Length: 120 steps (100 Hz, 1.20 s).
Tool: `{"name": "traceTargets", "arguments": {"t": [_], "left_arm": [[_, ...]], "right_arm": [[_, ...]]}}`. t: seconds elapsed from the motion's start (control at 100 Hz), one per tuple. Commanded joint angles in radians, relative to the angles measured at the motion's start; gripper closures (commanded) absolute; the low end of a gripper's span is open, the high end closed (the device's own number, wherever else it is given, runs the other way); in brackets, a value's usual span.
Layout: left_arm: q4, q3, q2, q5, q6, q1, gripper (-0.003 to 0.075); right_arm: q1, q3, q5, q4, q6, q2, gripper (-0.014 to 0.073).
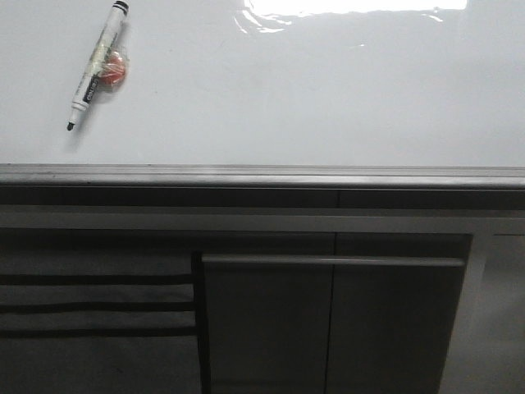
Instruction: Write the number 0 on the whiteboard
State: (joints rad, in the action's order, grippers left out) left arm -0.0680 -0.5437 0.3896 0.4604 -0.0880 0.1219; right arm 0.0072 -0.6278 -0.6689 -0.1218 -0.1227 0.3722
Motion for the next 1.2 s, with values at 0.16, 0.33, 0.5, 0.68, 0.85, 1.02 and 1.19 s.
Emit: {"name": "traceTargets", "arguments": {"t": [0.16,0.33,0.5,0.68,0.85,1.02,1.19], "left_arm": [[-0.013,-0.035,0.126,-0.083,-0.034,-0.002,0.0577],[-0.108,-0.037,0.205,-0.13,-0.041,-0.002,0.0278],[-0.154,-0.069,0.315,-0.109,-0.089,0.023,0.028],[-0.15,-0.141,0.464,-0.119,-0.136,0.135,0.028],[-0.088,-0.196,0.641,-0.237,-0.138,0.226,0.028],[-0.056,-0.279,0.816,-0.284,-0.138,0.227,0.028],[-0.03,-0.393,0.958,-0.289,-0.138,0.227,0.028]], "right_arm": [[-0.007,-0.034,0.058,-0.012,-0.022,0.076,0.0627],[-0.007,-0.034,0.06,-0.03,-0.043,0.104,0.0406],[-0.007,-0.034,0.07,-0.043,-0.043,0.133,0.0344],[-0.007,-0.034,0.088,-0.049,-0.043,0.158,0.0344],[-0.007,-0.034,0.091,-0.049,-0.043,0.167,0.0344],[-0.007,-0.034,0.091,-0.049,-0.043,0.167,0.0344],[-0.007,-0.034,0.091,-0.049,-0.043,0.167,0.0344]]}}
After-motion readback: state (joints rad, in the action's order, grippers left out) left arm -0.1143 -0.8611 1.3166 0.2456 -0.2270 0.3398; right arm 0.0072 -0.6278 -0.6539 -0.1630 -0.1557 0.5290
